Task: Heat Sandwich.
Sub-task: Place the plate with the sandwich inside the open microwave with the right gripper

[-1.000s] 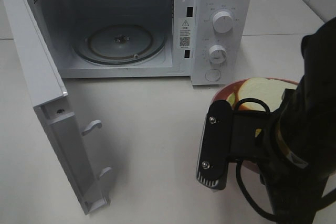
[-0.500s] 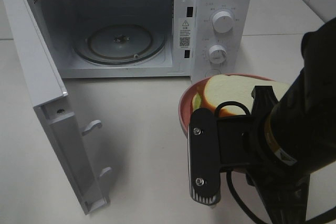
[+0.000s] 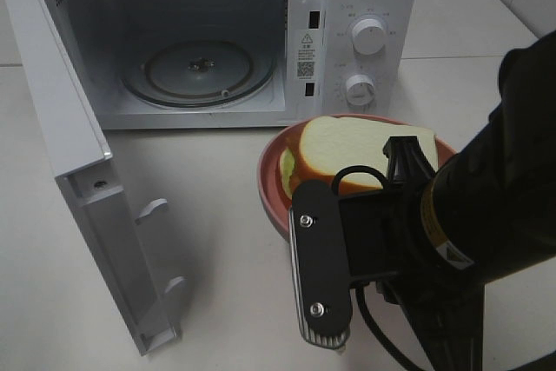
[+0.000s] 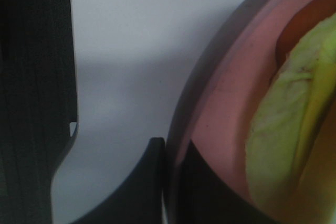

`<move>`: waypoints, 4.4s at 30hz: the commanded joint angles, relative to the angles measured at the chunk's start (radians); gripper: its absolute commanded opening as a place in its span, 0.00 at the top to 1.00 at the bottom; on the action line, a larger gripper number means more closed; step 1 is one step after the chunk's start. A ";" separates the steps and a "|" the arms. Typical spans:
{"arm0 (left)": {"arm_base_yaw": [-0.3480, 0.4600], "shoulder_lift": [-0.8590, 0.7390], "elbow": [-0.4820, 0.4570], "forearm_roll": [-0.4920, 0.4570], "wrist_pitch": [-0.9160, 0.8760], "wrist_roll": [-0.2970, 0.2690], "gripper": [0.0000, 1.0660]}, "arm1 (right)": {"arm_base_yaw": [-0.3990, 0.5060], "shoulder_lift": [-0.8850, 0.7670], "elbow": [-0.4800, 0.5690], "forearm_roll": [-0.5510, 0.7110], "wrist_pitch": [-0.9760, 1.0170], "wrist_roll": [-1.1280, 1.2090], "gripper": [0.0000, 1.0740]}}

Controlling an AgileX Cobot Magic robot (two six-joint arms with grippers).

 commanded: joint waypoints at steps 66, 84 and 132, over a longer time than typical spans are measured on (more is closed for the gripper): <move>-0.003 -0.026 0.002 0.000 -0.004 -0.003 0.08 | -0.313 0.290 -0.249 0.401 -0.327 -1.109 1.00; -0.003 -0.026 0.002 0.000 -0.004 -0.002 0.08 | -0.313 0.438 -0.436 0.401 -0.293 -1.111 1.00; -0.003 -0.026 0.002 0.000 -0.004 -0.002 0.08 | -0.325 0.799 -1.036 0.308 -0.056 -0.904 1.00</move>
